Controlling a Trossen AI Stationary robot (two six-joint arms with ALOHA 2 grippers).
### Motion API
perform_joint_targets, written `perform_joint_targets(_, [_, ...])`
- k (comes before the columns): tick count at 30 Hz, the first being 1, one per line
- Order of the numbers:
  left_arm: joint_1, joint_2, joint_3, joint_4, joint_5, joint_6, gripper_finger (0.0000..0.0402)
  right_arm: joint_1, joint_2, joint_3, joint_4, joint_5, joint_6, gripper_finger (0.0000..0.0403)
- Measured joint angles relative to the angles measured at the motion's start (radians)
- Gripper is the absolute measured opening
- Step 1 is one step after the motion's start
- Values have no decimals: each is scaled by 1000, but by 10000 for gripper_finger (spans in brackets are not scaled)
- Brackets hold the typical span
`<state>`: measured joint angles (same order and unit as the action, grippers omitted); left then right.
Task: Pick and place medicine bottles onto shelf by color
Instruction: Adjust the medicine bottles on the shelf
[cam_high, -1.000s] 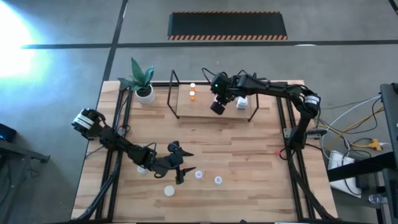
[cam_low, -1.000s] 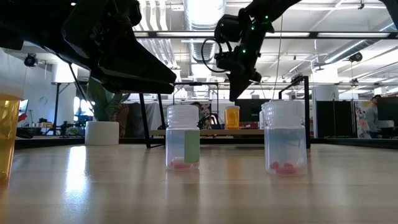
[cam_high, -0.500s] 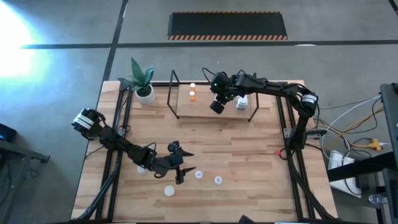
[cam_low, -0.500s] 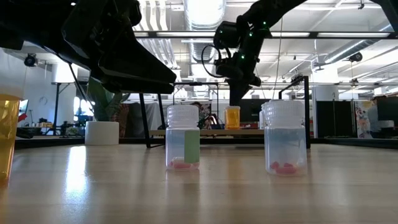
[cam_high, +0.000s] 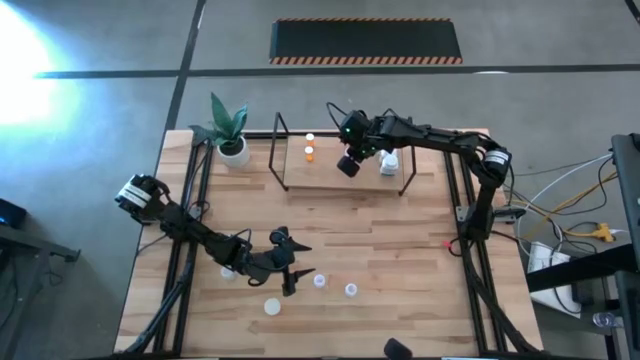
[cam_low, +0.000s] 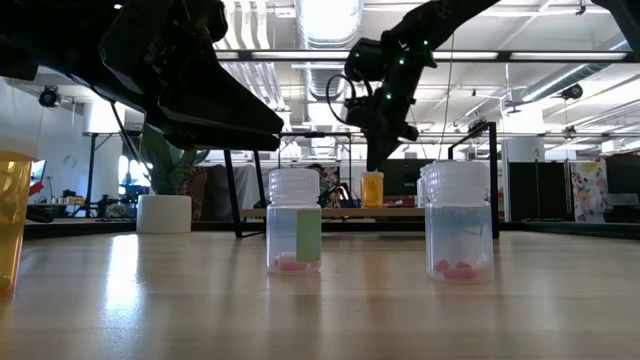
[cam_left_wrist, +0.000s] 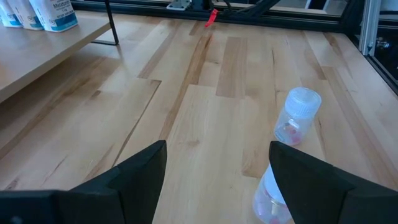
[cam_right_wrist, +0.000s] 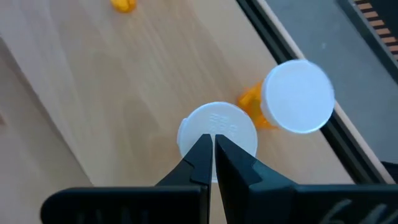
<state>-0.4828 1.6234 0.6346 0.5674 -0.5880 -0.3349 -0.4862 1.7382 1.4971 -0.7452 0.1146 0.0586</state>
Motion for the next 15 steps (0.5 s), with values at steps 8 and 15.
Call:
perform_joint_targets(8, [0,0,0,0,0,0,267,-6,0,0,0,19,-1,12])
perform_joint_targets(15, [0,0,0,0,0,-1,267,-12,0,0,-5,19,0,12])
